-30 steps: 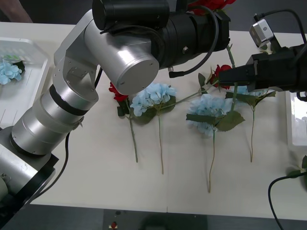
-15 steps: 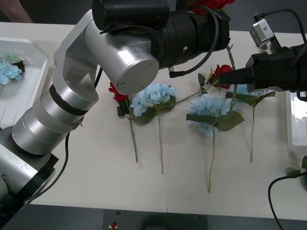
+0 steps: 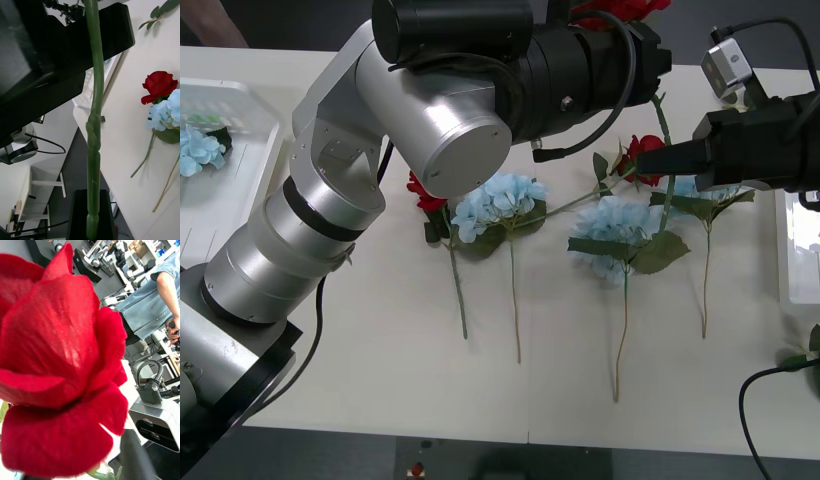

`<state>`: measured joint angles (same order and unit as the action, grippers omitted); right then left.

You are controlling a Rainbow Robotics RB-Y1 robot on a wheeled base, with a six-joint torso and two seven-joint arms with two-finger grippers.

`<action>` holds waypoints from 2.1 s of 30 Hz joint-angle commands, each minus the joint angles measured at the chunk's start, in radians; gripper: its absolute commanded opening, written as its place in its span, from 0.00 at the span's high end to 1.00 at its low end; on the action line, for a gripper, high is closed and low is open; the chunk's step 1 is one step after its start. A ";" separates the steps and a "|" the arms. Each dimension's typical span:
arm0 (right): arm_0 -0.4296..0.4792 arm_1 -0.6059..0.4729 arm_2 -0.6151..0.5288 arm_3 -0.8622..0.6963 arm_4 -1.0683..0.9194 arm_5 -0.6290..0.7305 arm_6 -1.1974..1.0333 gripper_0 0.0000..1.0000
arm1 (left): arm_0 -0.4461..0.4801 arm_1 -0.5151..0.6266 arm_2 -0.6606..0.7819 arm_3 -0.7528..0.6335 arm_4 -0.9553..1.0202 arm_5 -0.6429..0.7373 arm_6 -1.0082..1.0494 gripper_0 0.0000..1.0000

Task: Put the red flowers into the right box and the blue flowers into the left box

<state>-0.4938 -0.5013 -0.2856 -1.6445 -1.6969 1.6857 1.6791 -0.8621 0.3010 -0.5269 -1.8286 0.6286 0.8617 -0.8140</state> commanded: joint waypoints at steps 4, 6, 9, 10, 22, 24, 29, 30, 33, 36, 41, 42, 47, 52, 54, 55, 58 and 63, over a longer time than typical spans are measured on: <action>-0.019 0.010 -0.055 -0.020 -0.007 0.000 -0.052 1.00 | -0.018 0.015 0.025 -0.018 0.005 -0.012 0.023 0.00; -0.019 -0.005 -0.067 -0.020 0.002 0.006 -0.053 1.00 | -0.018 0.015 0.025 -0.018 0.005 -0.012 0.023 0.00; -0.017 -0.039 -0.099 -0.020 0.022 0.028 -0.056 1.00 | -0.018 0.015 0.025 -0.018 0.005 -0.012 0.023 0.00; -0.016 -0.048 -0.106 -0.020 0.026 0.031 -0.058 1.00 | -0.018 0.015 0.025 -0.018 0.005 -0.012 0.023 0.00; 0.086 -0.267 -0.245 -0.020 0.174 0.051 -0.076 1.00 | 0.026 0.118 0.087 -0.112 0.121 0.155 0.024 0.00; 0.123 -0.306 -0.265 -0.020 0.215 0.025 -0.078 1.00 | 0.061 0.158 0.119 -0.166 0.161 0.237 0.019 0.00; 0.222 -0.370 -0.313 -0.018 0.355 -0.063 -0.079 1.00 | 0.160 0.271 0.163 -0.273 0.235 0.369 -0.007 0.00; 0.230 -0.372 -0.319 -0.017 0.375 -0.073 -0.079 1.00 | 0.172 0.283 0.168 -0.281 0.241 0.378 -0.010 0.00; 0.247 -0.375 -0.339 0.034 0.477 -0.110 -0.081 1.00 | 0.236 0.340 0.191 -0.317 0.243 0.428 -0.079 0.00; 0.245 -0.373 -0.346 0.098 0.554 -0.146 -0.081 1.00 | 0.288 0.380 0.211 -0.333 0.232 0.456 -0.143 0.00; 0.244 -0.376 -0.319 0.186 0.691 -0.221 -0.088 1.00 | 0.377 0.448 0.231 -0.342 0.201 0.458 -0.209 0.00; 0.245 -0.376 -0.311 0.207 0.723 -0.244 -0.093 1.00 | 0.397 0.457 0.232 -0.340 0.184 0.458 -0.220 0.00; 0.242 -0.376 -0.265 0.281 0.830 -0.345 -0.110 1.00 | 0.465 0.468 0.232 -0.340 0.079 0.458 -0.228 0.00; 0.242 -0.376 -0.227 0.331 0.873 -0.437 -0.127 1.00 | 0.500 0.461 0.228 -0.322 0.022 0.456 -0.229 0.00; 0.242 -0.375 -0.213 0.341 0.873 -0.462 -0.128 1.00 | 0.499 0.458 0.209 -0.307 0.003 0.456 -0.228 0.00; 0.242 -0.376 -0.207 0.339 0.873 -0.472 -0.130 1.00 | 0.499 0.457 0.197 -0.301 -0.014 0.451 -0.226 0.00; 0.241 -0.376 -0.198 0.341 0.873 -0.489 -0.133 0.70 | 0.494 0.437 0.157 -0.253 -0.061 0.416 -0.217 0.00; 0.235 -0.376 -0.196 0.339 0.856 -0.483 -0.127 0.00 | 0.463 0.392 0.099 -0.156 -0.106 0.369 -0.217 0.00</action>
<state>-0.2282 -0.8559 -0.4672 -1.2895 -0.8274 1.2004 1.5743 -0.3554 0.7227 -0.4078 -2.0178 0.5515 1.2516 -1.0114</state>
